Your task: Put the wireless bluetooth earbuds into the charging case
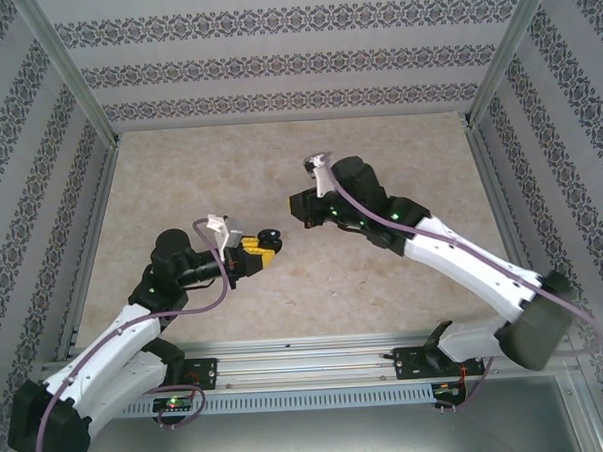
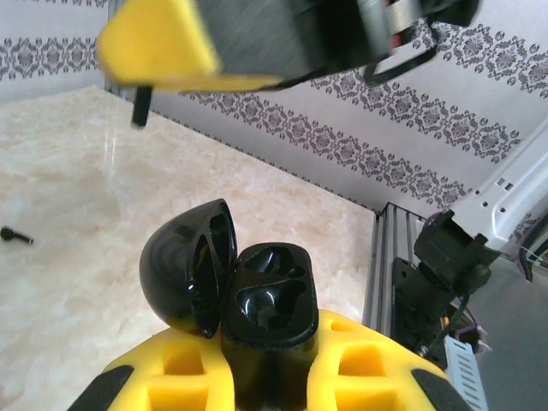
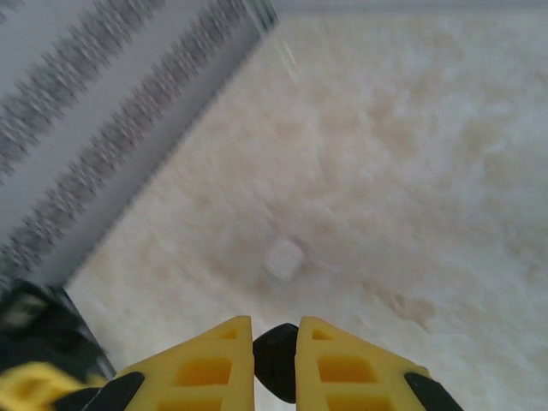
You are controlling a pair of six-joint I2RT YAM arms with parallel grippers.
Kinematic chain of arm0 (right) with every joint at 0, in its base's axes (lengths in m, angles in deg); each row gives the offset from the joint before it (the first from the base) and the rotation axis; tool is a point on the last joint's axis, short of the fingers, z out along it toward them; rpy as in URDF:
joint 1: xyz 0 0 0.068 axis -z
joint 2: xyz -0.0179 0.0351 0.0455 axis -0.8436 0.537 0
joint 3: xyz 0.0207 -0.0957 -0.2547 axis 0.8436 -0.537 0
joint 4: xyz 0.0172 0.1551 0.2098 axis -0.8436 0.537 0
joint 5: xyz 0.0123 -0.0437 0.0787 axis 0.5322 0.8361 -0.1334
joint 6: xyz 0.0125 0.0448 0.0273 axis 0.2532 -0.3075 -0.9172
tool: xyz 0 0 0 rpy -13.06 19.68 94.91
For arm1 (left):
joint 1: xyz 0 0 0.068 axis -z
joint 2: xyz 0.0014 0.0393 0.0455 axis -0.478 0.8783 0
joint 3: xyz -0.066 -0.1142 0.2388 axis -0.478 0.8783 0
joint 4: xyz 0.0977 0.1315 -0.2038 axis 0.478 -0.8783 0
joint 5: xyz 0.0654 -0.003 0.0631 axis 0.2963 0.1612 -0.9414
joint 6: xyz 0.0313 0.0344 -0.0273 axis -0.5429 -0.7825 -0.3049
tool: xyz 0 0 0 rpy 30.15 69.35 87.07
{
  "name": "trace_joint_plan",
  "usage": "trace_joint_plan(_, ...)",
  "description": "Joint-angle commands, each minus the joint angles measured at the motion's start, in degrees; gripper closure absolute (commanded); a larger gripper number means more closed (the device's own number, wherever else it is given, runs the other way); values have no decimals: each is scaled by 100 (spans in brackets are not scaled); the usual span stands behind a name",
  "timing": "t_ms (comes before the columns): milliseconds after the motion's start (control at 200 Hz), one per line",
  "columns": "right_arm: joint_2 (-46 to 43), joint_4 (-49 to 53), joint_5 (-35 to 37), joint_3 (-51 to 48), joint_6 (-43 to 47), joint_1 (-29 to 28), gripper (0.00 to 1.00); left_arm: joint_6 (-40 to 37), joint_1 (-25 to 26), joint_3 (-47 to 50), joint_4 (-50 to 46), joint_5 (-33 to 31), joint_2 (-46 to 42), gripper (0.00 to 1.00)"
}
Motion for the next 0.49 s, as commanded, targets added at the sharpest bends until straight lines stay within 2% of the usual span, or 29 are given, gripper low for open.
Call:
trace_joint_plan(0, -536, -643, 314, -230, -548, -193, 87, -310, 282, -265, 873, -437, 269, 100)
trace_joint_plan(205, -1261, -771, 560, -545, -1141, -624, 87, -448, 529, -457, 1454, -798, 749, 100)
trace_joint_plan(490, -1214, -739, 867, -601, -1351, -1185, 87, -330, 564, -612, 1618, -820, 870, 100)
